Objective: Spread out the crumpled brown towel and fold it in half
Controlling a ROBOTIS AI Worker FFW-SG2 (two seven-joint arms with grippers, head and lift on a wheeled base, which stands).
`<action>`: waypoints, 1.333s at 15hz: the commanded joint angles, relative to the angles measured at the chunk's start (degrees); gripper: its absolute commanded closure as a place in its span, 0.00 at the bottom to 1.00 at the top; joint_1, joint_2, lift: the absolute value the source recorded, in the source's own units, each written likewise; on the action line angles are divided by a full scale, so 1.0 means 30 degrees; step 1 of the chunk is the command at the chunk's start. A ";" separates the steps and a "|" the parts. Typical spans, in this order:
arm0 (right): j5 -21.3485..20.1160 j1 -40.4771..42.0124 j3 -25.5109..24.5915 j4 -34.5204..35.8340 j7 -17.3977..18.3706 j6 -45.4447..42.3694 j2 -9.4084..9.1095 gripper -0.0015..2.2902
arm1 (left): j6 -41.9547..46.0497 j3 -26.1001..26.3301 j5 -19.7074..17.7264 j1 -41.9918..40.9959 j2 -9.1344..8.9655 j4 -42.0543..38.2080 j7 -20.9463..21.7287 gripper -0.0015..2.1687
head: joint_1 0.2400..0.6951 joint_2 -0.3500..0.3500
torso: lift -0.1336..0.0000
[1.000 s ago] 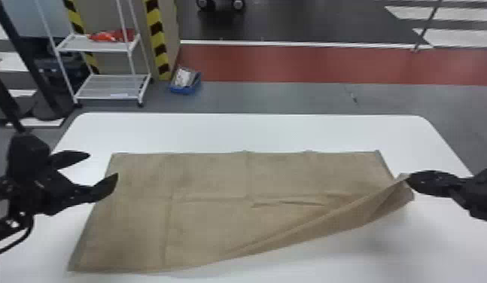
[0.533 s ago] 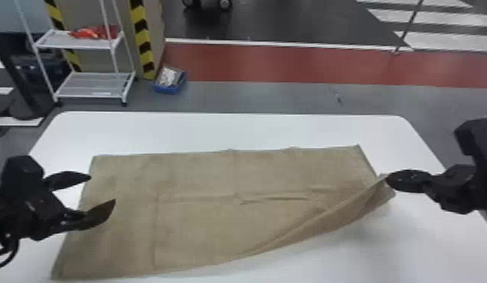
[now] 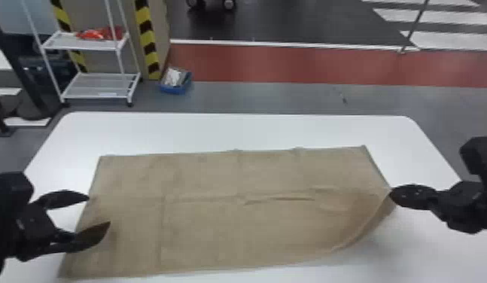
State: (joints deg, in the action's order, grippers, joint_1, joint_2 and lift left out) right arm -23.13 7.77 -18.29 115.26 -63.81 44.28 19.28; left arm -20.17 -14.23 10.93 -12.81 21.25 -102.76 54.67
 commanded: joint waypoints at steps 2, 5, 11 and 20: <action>0.0063 0.0398 -0.0407 0.0253 -0.0029 -0.0123 -0.0069 0.54 | 0.0174 0.1112 0.0723 0.0434 0.0006 0.0883 -0.0381 0.10 | 1.00 0.42 | 0.08; 0.0209 0.0750 -0.0817 0.0517 -0.0088 -0.0123 -0.0069 0.54 | 0.0525 0.1581 0.0665 0.0814 -0.0023 0.1322 -0.1230 0.10 | 1.00 0.39 | 0.08; 0.0327 0.1541 -0.1433 0.1220 -0.0176 -0.0181 -0.0420 0.54 | 0.0818 0.2636 0.0460 0.1723 -0.0433 0.1761 -0.2490 0.10 | 1.00 0.34 | 0.08; 0.1059 0.2976 -0.2985 0.2333 -0.0234 -0.0826 -0.0742 0.54 | 0.0994 0.4598 0.0928 0.5238 -0.1107 0.5599 -0.4717 0.10 | 1.00 0.28 | 0.08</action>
State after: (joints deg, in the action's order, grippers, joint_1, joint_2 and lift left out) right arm -20.32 15.96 -26.36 121.74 -64.51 42.55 17.20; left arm -17.65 -1.62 13.20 0.80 17.89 -88.92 41.18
